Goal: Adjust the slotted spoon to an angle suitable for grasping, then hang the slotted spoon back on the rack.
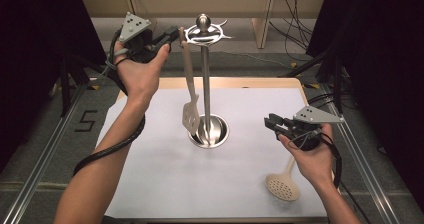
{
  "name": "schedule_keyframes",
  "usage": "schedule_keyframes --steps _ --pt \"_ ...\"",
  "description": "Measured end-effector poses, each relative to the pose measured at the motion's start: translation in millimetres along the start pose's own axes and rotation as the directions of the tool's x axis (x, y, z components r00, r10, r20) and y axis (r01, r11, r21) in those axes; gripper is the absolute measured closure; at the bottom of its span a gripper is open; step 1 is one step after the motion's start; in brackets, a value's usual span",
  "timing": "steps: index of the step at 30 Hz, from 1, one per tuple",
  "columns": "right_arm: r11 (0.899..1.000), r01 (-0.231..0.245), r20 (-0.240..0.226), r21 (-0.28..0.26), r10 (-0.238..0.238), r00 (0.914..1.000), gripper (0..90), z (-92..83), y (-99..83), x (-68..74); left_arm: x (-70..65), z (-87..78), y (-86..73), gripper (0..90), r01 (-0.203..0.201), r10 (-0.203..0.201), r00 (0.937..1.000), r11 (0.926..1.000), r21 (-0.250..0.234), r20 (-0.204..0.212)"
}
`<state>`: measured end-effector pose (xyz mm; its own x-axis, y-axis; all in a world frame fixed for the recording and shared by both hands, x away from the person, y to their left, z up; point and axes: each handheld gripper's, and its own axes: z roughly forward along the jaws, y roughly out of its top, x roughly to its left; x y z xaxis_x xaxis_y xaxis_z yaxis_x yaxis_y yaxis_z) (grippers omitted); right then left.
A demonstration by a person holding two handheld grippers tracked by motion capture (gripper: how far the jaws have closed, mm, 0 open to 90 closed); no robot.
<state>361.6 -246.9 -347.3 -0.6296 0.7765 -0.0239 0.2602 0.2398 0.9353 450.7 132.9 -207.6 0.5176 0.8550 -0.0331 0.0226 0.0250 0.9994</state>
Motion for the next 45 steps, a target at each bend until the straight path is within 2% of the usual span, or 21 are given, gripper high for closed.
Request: schedule_keyframes --steps 6,9,11,12,18,22,28,30,31,32,33,34,36,37,38,39,40,41,43,44,45 --pt "0.996 -0.078 -0.002 0.040 0.078 0.9969 72.0 -4.1 1.4 0.4 1.6 -5.6 -1.0 88.9 0.014 -0.014 0.9999 0.9996 -0.025 0.000" --pt "0.999 -0.044 0.033 0.028 0.043 0.9985 70.4 -6.2 1.8 -7.3 -0.3 -19.5 -2.0 81.8 0.024 -0.024 0.9997 0.9978 -0.061 -0.002" --pt "0.993 -0.111 0.057 0.039 0.109 0.9924 68.8 -8.4 1.0 -11.6 0.7 -29.4 -3.7 75.1 0.024 -0.024 0.9997 0.9956 -0.090 0.005" --pt "0.995 -0.086 0.058 0.055 0.083 0.9949 68.2 -9.6 0.9 -16.5 2.0 -35.9 -5.7 73.4 0.026 -0.026 0.9996 0.9945 -0.102 -0.004" --pt "0.977 -0.171 0.127 0.128 0.155 0.9798 67.4 -12.6 -12.2 -35.9 4.9 -58.8 -21.1 63.8 0.038 -0.038 0.9993 0.9954 -0.087 0.005" --pt "0.953 -0.228 0.175 0.198 0.194 0.9652 67.4 -12.8 -25.6 -48.8 3.1 -68.2 -29.8 61.2 0.027 -0.027 0.9996 0.9968 -0.075 0.003" --pt "0.875 -0.338 0.245 0.346 0.264 0.9329 67.2 -7.9 -44.2 -63.8 1.6 -72.6 -43.3 53.5 0.025 -0.024 0.9996 0.9982 -0.055 0.013" --pt "0.831 -0.412 0.281 0.374 0.322 0.9041 66.9 -6.7 -46.9 -65.2 1.9 -74.2 -49.3 51.6 0.030 -0.029 0.9995 0.9988 -0.039 0.013" --pt "0.844 -0.363 0.283 0.396 0.264 0.9222 66.9 -4.1 -52.9 -71.6 2.2 -74.7 -52.4 50.5 0.031 -0.031 0.9994 0.9990 -0.032 0.013" --pt "0.823 -0.377 0.304 0.425 0.262 0.9160 66.8 -3.0 -54.1 -73.2 2.2 -75.0 -54.8 49.8 0.034 -0.033 0.9993 0.9991 -0.025 0.014" --pt "0.818 -0.376 0.312 0.435 0.255 0.9153 66.8 -1.8 -55.7 -74.8 2.6 -75.9 -58.8 49.3 0.035 -0.034 0.9993 0.9993 -0.017 0.014" --pt "0.782 -0.427 0.338 0.453 0.293 0.8945 66.3 0.9 -57.1 -74.3 2.5 -76.3 -61.2 48.9 0.038 -0.038 0.9992 0.9992 -0.014 0.012" --pt "0.741 -0.472 0.322 0.478 0.352 0.8790 65.8 4.8 -61.8 -77.7 1.7 -76.8 -68.0 48.2 0.047 -0.047 0.9988 0.9989 0.005 0.014" --pt "0.720 -0.515 0.348 0.465 0.386 0.8541 65.2 8.2 -63.1 -74.1 1.5 -76.7 -70.0 47.9 0.048 -0.048 0.9987 0.9988 0.013 0.016" --pt "0.735 -0.467 0.322 0.491 0.345 0.8816 64.6 9.5 -65.8 -79.3 1.0 -76.9 -73.3 47.4 0.049 -0.050 0.9986 0.9985 0.023 0.018" --pt "0.674 -0.529 0.362 0.515 0.388 0.8474 64.6 12.4 -64.0 -74.1 0.9 -77.2 -75.1 46.9 0.045 -0.046 0.9988 0.9985 0.030 0.017" --pt "0.645 -0.552 0.378 0.528 0.404 0.8331 64.4 13.3 -62.5 -73.8 1.0 -77.4 -78.1 46.4 0.043 -0.044 0.9989 0.9984 0.036 0.018" --pt "0.645 -0.548 0.393 0.533 0.385 0.8352 63.8 15.4 -63.9 -76.2 1.2 -77.7 -79.8 45.5 0.046 -0.047 0.9988 0.9982 0.040 0.016" --pt "0.603 -0.560 0.414 0.568 0.379 0.8278 62.7 18.4 -66.2 -77.6 2.0 -78.3 -83.7 44.3 0.051 -0.052 0.9985 0.9975 0.048 0.014" --pt "0.560 -0.609 0.449 0.562 0.412 0.7928 61.5 21.2 -66.6 -74.9 2.4 -78.3 -84.8 44.0 0.054 -0.054 0.9984 0.9975 0.046 0.015" --pt "0.536 -0.631 0.474 0.561 0.416 0.7757 60.4 23.8 -67.8 -73.8 2.6 -78.7 -86.0 43.8 0.056 -0.057 0.9983 0.9972 0.049 0.013"
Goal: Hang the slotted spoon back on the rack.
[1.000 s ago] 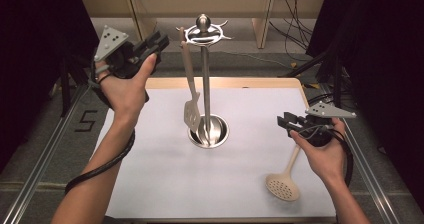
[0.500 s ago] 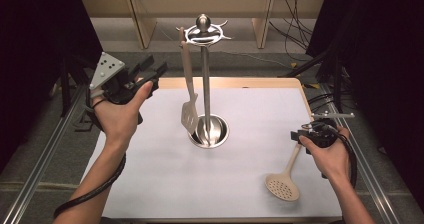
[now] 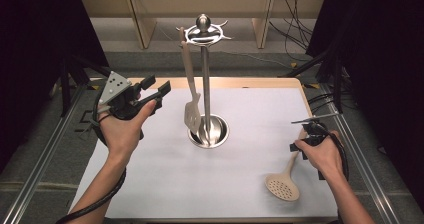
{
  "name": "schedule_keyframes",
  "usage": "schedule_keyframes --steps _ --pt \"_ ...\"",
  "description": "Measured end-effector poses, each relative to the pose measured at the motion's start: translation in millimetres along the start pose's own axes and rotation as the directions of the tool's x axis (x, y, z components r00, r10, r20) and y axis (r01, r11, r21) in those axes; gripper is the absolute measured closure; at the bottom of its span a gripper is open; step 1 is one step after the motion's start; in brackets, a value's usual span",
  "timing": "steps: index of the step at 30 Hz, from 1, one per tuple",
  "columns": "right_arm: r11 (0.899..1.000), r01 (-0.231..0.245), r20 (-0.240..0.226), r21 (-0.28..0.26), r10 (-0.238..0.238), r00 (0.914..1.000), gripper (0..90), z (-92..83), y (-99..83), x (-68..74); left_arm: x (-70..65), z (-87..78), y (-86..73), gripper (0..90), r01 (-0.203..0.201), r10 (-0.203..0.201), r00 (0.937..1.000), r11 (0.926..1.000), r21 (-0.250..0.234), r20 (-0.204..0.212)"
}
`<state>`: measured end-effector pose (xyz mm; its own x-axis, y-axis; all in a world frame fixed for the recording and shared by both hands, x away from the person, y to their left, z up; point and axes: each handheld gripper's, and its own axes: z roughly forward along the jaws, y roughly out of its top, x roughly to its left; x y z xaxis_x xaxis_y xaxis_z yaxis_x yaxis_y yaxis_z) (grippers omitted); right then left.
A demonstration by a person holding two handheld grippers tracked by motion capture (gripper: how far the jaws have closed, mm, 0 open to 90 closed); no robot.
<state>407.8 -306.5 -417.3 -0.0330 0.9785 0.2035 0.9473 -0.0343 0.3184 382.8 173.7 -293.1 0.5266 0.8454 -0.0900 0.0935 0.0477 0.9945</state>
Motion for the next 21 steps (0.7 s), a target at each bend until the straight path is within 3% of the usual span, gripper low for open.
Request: schedule_keyframes --steps 1,2,3,4,5,7,9,10,12,14,18,19,20,21 --pt "0.999 0.047 0.015 0.014 -0.047 0.9988 59.9 3.8 0.3 -3.9 0.4 -0.1 -1.4 43.6 0.001 -0.001 1.0000 1.0000 0.003 0.002" --pt "0.999 0.004 0.017 0.050 -0.005 0.9998 59.9 7.6 -0.4 -1.7 0.5 -0.1 -2.4 43.5 0.003 -0.003 1.0000 1.0000 0.004 0.003" --pt "0.998 0.033 0.013 0.055 -0.034 0.9994 59.5 9.5 -0.5 -4.6 0.4 0.2 -3.8 43.5 0.006 -0.006 1.0000 1.0000 0.005 0.003" --pt "0.998 0.020 0.019 0.064 -0.022 0.9996 58.8 13.0 -1.7 -4.4 0.4 0.5 -4.5 43.5 0.004 -0.004 1.0000 0.9999 0.011 0.004" --pt "0.994 -0.048 0.025 0.100 0.046 0.9986 58.9 14.2 -1.5 0.1 0.3 0.8 -5.0 43.3 0.005 -0.006 1.0000 0.9999 0.016 0.004" --pt "0.996 0.001 0.028 0.087 -0.003 0.9996 58.8 17.5 -0.9 -5.0 0.1 0.9 -5.1 43.2 0.006 -0.006 1.0000 0.9999 0.015 0.003" --pt "0.995 -0.008 0.026 0.098 0.005 0.9997 58.6 18.4 -1.5 -4.0 -0.4 1.5 -4.7 43.0 0.003 -0.003 1.0000 0.9999 0.014 0.006" --pt "0.993 -0.074 0.030 0.094 0.071 0.9970 58.2 20.3 -2.2 0.0 -0.6 1.7 -4.6 42.9 0.004 -0.004 1.0000 0.9999 0.014 0.007" --pt "0.993 -0.026 0.038 0.115 0.022 0.9990 57.7 20.4 -1.4 -3.6 -0.8 2.0 -4.5 42.8 0.003 -0.003 1.0000 0.9999 0.013 0.007" --pt "0.992 -0.020 0.036 0.129 0.015 0.9992 57.0 22.4 -0.9 -5.5 -0.7 2.2 -4.8 42.7 0.004 -0.004 1.0000 0.9999 0.016 0.008" --pt "0.983 -0.040 0.047 0.178 0.032 0.9984 55.8 26.4 -2.1 -2.9 -0.5 2.3 -6.0 42.4 0.004 -0.004 1.0000 0.9998 0.019 0.009" --pt "0.983 -0.069 0.049 0.167 0.062 0.9969 55.8 28.9 -2.7 -0.7 -0.3 2.3 -6.2 42.3 0.006 -0.006 0.9999 0.9998 0.020 0.010" --pt "0.985 0.014 0.051 0.174 -0.024 0.9984 55.9 29.8 -1.6 -6.1 -0.1 2.2 -6.3 42.3 0.006 -0.006 0.9999 0.9998 0.021 0.010" --pt "0.986 -0.008 0.054 0.169 -0.001 0.9985 56.8 31.9 -1.9 -4.3 0.1 2.1 -6.3 42.3 0.006 -0.007 0.9999 0.9997 0.022 0.009"
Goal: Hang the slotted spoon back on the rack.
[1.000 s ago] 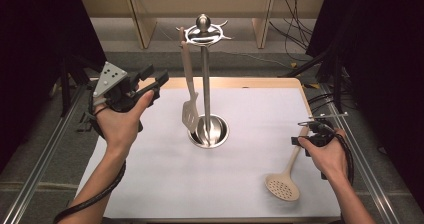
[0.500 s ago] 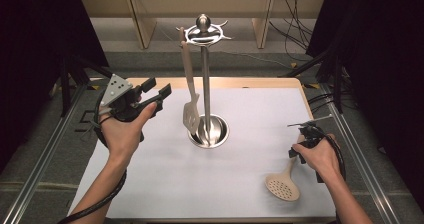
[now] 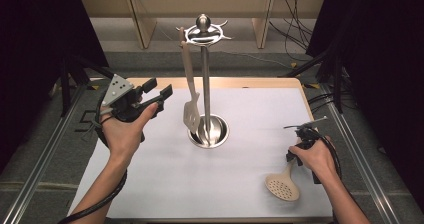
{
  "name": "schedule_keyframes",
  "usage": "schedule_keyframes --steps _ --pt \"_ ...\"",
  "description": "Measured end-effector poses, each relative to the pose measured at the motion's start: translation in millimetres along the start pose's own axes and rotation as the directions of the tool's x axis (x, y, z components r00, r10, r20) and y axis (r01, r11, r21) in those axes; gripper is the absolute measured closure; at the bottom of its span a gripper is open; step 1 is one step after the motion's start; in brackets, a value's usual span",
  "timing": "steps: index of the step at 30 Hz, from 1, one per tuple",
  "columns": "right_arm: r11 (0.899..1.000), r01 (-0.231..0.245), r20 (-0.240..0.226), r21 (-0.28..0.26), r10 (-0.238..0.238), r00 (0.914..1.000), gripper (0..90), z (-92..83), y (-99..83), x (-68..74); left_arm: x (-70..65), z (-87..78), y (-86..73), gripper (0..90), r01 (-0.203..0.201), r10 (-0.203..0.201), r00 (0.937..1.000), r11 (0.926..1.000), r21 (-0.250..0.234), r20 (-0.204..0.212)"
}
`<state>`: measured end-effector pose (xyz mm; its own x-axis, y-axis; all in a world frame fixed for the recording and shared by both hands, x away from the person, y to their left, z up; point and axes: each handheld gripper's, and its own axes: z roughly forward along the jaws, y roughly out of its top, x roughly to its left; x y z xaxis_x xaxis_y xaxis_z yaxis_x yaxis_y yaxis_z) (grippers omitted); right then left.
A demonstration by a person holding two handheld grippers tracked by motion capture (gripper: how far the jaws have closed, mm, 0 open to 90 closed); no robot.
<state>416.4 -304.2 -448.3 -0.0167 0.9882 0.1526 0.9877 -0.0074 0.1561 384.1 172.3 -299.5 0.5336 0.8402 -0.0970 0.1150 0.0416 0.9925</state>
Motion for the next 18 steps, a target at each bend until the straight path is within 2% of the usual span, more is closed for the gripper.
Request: schedule_keyframes --steps 1,2,3,5,6,7,8,9,10,11,12,14,15,16,17,18 --pt "1.000 -0.001 0.030 -0.005 0.001 0.9995 58.0 0.3 0.6 0.0 0.2 -0.1 0.0 42.3 -0.001 0.001 1.0000 1.0000 0.001 0.000" --pt "0.999 -0.040 0.025 0.006 0.040 0.9989 59.4 -0.3 0.2 3.4 0.4 -0.2 0.1 42.3 -0.002 0.002 1.0000 1.0000 0.001 0.000" --pt "0.999 -0.038 0.019 0.001 0.038 0.9991 60.5 0.0 0.4 3.8 0.4 -0.2 0.1 42.3 -0.002 0.002 1.0000 1.0000 0.002 -0.001" --pt "1.000 -0.017 0.036 0.009 0.017 0.9992 60.9 0.1 1.0 3.7 0.5 -0.2 0.1 42.2 -0.003 0.003 1.0000 1.0000 0.002 0.000" --pt "0.999 -0.041 0.039 0.018 0.040 0.9984 60.9 -0.2 1.1 6.6 0.4 -0.1 0.1 42.2 -0.003 0.003 1.0000 1.0000 0.002 0.001" --pt "0.999 -0.035 0.047 0.019 0.034 0.9983 61.1 0.3 1.2 7.3 0.4 -0.1 0.1 42.2 -0.003 0.003 1.0000 1.0000 0.002 0.001" --pt "0.999 0.051 0.052 -0.002 -0.050 0.9974 61.4 1.2 2.0 0.7 0.4 0.0 0.1 42.2 -0.003 0.003 1.0000 1.0000 0.002 0.001" --pt "0.998 0.052 0.035 -0.018 -0.052 0.9981 62.2 1.7 2.1 1.7 0.5 0.3 0.1 42.2 -0.004 0.004 1.0000 1.0000 0.003 0.001" --pt "1.000 0.017 0.002 -0.010 -0.017 0.9999 63.4 0.4 2.4 7.0 0.6 0.5 0.0 42.2 -0.003 0.003 1.0000 1.0000 0.003 0.002" --pt "0.999 0.025 -0.006 -0.021 -0.025 0.9997 64.9 1.1 2.5 8.3 0.7 0.7 -0.1 42.2 -0.003 0.003 1.0000 1.0000 0.004 0.001" --pt "1.000 -0.005 -0.017 -0.007 0.004 0.9998 66.0 0.9 2.5 12.4 0.8 0.8 -0.2 42.2 -0.006 0.006 1.0000 1.0000 0.005 0.002" --pt "0.995 0.098 0.002 -0.035 -0.098 0.9952 69.9 3.8 4.0 11.5 0.6 0.9 -0.6 42.2 -0.005 0.005 1.0000 0.9999 0.010 0.002" --pt "0.988 0.142 -0.024 -0.063 -0.144 0.9893 72.1 4.9 4.3 13.6 0.5 0.9 -0.8 42.2 -0.004 0.004 1.0000 0.9999 0.011 0.002" --pt "0.994 0.108 -0.032 -0.036 -0.109 0.9935 73.9 4.8 4.3 19.1 0.5 0.9 -1.0 42.3 -0.004 0.004 1.0000 0.9999 0.012 0.003" --pt "0.986 0.158 -0.014 -0.050 -0.159 0.9872 75.0 6.3 5.0 17.7 0.5 0.9 -1.1 42.2 -0.004 0.004 1.0000 0.9999 0.012 0.003" --pt "0.991 0.131 -0.034 -0.040 -0.132 0.9906 76.1 5.9 4.5 21.8 0.7 0.9 -1.3 42.3 -0.005 0.004 1.0000 0.9999 0.014 0.003"
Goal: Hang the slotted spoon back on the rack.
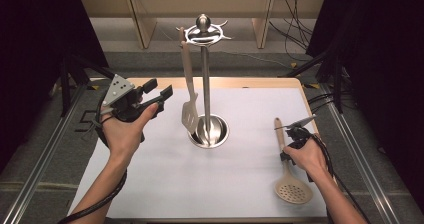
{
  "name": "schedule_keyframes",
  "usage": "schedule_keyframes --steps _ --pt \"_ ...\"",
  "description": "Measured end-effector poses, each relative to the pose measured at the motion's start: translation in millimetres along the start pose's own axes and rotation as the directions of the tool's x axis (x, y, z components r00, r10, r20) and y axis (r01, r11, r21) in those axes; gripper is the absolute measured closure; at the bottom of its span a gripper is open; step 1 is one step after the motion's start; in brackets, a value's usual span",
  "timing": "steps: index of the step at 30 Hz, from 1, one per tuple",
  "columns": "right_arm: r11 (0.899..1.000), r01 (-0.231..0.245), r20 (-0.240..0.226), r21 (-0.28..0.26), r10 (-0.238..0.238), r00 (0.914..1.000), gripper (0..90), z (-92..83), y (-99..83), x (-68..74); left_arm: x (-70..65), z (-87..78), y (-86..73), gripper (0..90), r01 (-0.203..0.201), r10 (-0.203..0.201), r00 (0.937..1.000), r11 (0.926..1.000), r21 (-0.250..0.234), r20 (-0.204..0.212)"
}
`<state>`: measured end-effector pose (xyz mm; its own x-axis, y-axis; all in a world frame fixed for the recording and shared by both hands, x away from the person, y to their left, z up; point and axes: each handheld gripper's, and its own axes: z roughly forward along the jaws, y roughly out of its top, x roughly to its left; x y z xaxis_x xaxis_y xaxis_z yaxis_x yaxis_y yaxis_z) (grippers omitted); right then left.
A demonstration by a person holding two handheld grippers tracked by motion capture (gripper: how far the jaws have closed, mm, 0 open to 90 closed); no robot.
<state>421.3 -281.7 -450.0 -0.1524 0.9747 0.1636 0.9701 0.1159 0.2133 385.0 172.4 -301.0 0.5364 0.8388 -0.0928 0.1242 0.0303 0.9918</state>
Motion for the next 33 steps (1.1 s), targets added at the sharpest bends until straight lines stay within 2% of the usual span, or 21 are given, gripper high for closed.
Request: schedule_keyframes --steps 1,4,5,6,7,9,12,15,16,17,18,19,21,22,23,25,27,28,29,30,33 --pt "1.000 0.029 -0.004 0.010 -0.029 0.9996 76.5 0.2 0.8 2.1 0.1 0.0 -0.1 42.3 0.000 0.000 1.0000 1.0000 0.000 0.000" --pt "0.999 0.050 0.021 0.020 -0.051 0.9985 75.7 1.0 1.6 6.1 0.6 -0.2 -0.3 42.3 -0.002 0.002 1.0000 1.0000 0.002 0.000" --pt "0.999 0.032 0.016 0.026 -0.032 0.9993 75.2 0.9 0.9 8.4 0.6 -0.2 -0.3 42.3 -0.003 0.003 1.0000 1.0000 0.002 0.001" --pt "0.997 0.065 0.029 0.032 -0.066 0.9974 74.3 0.3 1.0 6.1 0.7 -0.2 -0.4 42.3 -0.003 0.003 1.0000 1.0000 0.002 0.001" --pt "0.998 0.061 0.033 0.026 -0.062 0.9975 72.7 0.0 0.5 6.6 0.8 -0.2 -0.4 42.3 -0.003 0.003 1.0000 1.0000 0.002 0.002" --pt "0.996 0.070 0.042 0.048 -0.072 0.9966 71.7 -1.9 -0.7 6.6 1.0 -0.2 -0.3 42.3 -0.002 0.002 1.0000 1.0000 0.002 0.002" --pt "0.993 0.101 0.031 0.060 -0.103 0.9942 71.5 -1.7 -2.1 6.7 1.7 -0.3 -0.4 42.2 -0.003 0.003 1.0000 1.0000 0.002 0.000" --pt "0.992 0.099 0.041 0.082 -0.102 0.9939 72.0 -0.9 -2.6 8.2 1.9 -0.5 -0.7 42.3 -0.004 0.004 1.0000 1.0000 0.005 0.001" --pt "0.995 0.072 0.029 0.064 -0.074 0.9969 72.4 2.3 -3.6 10.3 1.9 -0.5 -0.9 42.3 -0.004 0.004 1.0000 1.0000 0.006 0.001" --pt "0.994 0.089 0.022 0.058 -0.090 0.9957 72.7 3.0 -3.1 9.5 1.9 -0.6 -1.0 42.3 -0.004 0.004 1.0000 1.0000 0.007 0.002" --pt "0.992 0.096 0.030 0.083 -0.098 0.9947 72.8 1.3 -2.0 8.9 1.9 -0.6 -1.2 42.3 -0.002 0.002 1.0000 1.0000 0.008 0.002" --pt "0.993 0.053 0.027 0.107 -0.056 0.9981 73.6 0.0 -1.8 11.2 2.0 -0.6 -1.4 42.3 -0.002 0.002 1.0000 1.0000 0.008 0.002" --pt "0.995 0.067 0.017 0.079 -0.069 0.9975 75.9 1.5 -2.0 9.7 2.3 -0.7 -1.7 42.2 0.000 0.000 1.0000 1.0000 0.009 0.002" --pt "0.993 0.071 0.011 0.092 -0.072 0.9973 76.2 0.9 -1.7 8.8 2.4 -0.8 -1.9 42.2 -0.001 0.001 1.0000 1.0000 0.009 0.002" --pt "0.992 0.104 0.012 0.074 -0.105 0.9944 76.4 2.0 -1.4 6.1 2.5 -0.9 -2.0 42.2 -0.002 0.002 1.0000 0.9999 0.011 0.003" --pt "0.996 0.073 0.008 0.050 -0.073 0.9973 77.3 2.7 -2.4 6.0 2.0 -0.9 -2.5 42.6 -0.004 0.004 1.0000 0.9999 0.013 0.007" --pt "0.998 0.050 -0.002 0.049 -0.050 0.9987 79.2 1.8 -3.0 3.8 1.6 -0.9 -2.9 42.6 -0.006 0.006 0.9999 0.9999 0.014 0.008" --pt "0.998 0.035 0.011 0.054 -0.035 0.9993 79.2 0.9 -3.6 5.2 1.5 -0.9 -3.0 42.6 -0.006 0.006 0.9999 0.9999 0.015 0.010" --pt "0.997 0.066 0.013 0.034 -0.067 0.9977 79.2 0.7 -4.3 4.7 1.3 -1.0 -3.0 42.6 -0.006 0.006 0.9999 0.9999 0.015 0.011" --pt "0.999 0.033 0.018 0.017 -0.034 0.9993 79.3 -0.9 -5.3 5.8 1.2 -1.1 -3.0 42.6 -0.005 0.005 0.9999 0.9999 0.015 0.013" --pt "0.999 0.036 -0.026 -0.028 -0.037 0.9990 79.3 -6.7 -6.7 6.2 0.1 -1.8 -2.3 42.5 -0.003 0.003 0.9999 0.9999 0.012 0.017"
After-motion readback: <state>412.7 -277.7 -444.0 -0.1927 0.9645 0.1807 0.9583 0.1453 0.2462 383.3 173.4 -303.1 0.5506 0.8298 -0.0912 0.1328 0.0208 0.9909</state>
